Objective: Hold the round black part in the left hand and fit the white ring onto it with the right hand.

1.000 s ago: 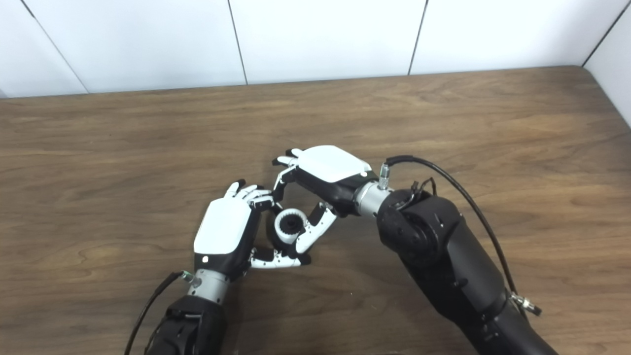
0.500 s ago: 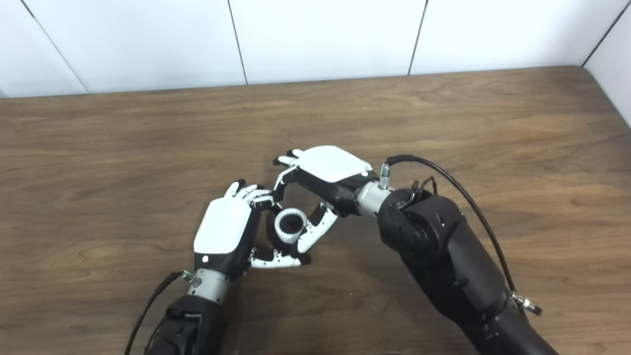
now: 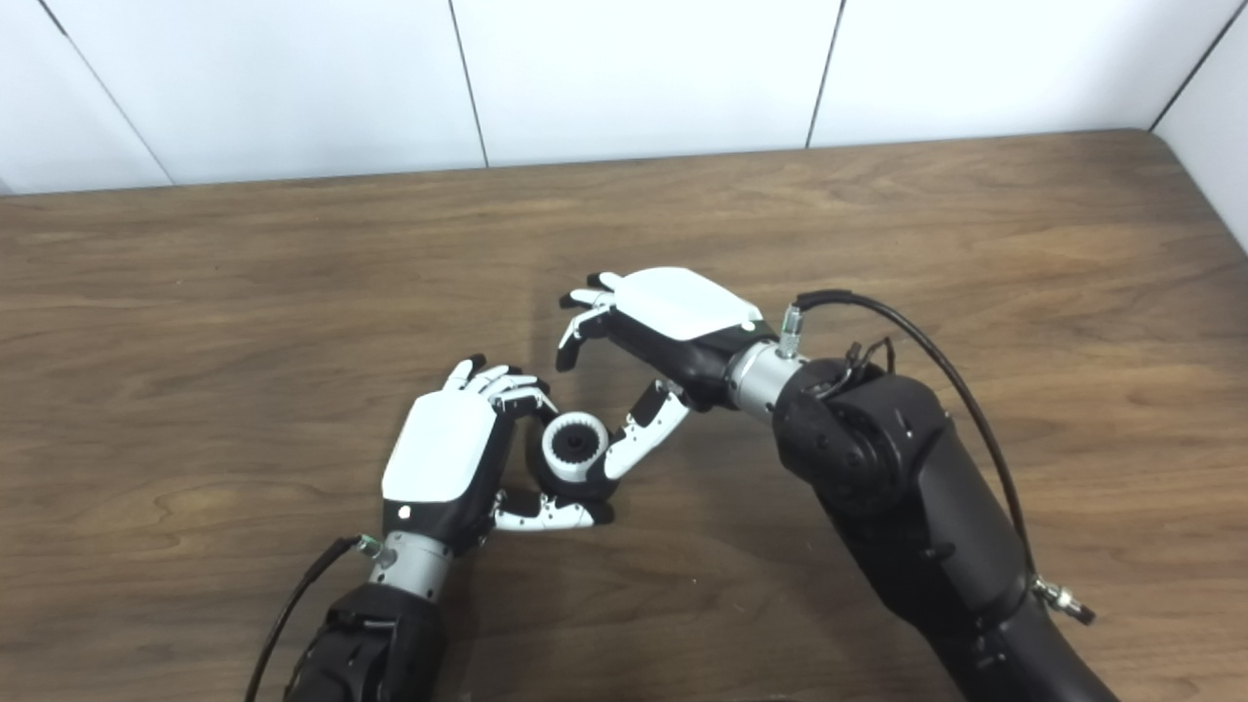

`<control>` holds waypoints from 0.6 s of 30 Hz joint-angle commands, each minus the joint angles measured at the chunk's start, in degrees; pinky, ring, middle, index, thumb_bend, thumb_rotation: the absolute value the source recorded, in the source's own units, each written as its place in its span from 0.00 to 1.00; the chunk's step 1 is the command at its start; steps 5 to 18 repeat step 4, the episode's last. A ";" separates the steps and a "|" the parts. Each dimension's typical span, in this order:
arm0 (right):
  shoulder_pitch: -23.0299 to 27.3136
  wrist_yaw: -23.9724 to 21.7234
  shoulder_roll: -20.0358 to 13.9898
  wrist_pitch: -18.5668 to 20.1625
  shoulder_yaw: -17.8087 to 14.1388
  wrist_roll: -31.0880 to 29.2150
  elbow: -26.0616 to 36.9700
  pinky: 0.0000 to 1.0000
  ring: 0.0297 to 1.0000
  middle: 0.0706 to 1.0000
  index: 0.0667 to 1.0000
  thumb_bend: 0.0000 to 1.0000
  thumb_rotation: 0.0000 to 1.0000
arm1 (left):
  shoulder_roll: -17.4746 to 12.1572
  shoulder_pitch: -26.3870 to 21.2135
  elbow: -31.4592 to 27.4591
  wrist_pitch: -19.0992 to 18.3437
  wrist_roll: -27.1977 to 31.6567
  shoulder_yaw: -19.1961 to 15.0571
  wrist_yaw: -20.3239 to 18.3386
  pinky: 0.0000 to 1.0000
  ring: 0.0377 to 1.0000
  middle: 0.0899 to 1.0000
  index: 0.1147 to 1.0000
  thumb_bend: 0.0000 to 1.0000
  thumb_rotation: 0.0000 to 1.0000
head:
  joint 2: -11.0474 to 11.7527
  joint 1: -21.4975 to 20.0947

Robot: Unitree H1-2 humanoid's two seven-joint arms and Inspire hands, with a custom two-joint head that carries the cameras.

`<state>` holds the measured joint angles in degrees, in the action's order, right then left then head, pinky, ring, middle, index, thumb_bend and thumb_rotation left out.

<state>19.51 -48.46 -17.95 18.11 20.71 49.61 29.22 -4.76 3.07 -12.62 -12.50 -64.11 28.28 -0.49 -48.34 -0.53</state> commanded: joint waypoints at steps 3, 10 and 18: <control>2.50 0.54 -0.47 0.69 -2.12 -0.94 2.37 1.00 1.00 0.94 0.69 0.95 0.37 | -0.68 0.24 1.38 -0.23 -0.22 0.10 -2.10 0.96 0.85 0.74 0.42 0.52 0.05 | 0.14 -0.22; 2.50 0.63 -0.55 0.73 -2.44 -1.12 2.42 1.00 1.00 0.94 0.69 0.96 0.37 | -0.72 0.22 1.34 -0.39 -0.35 0.10 -2.39 0.96 0.85 0.74 0.42 0.52 0.06 | 0.22 -0.30; 2.50 0.63 -0.55 0.73 -2.44 -1.12 2.42 1.00 1.00 0.94 0.69 0.96 0.37 | -0.72 0.22 1.34 -0.39 -0.35 0.10 -2.39 0.96 0.85 0.74 0.42 0.52 0.06 | 0.22 -0.30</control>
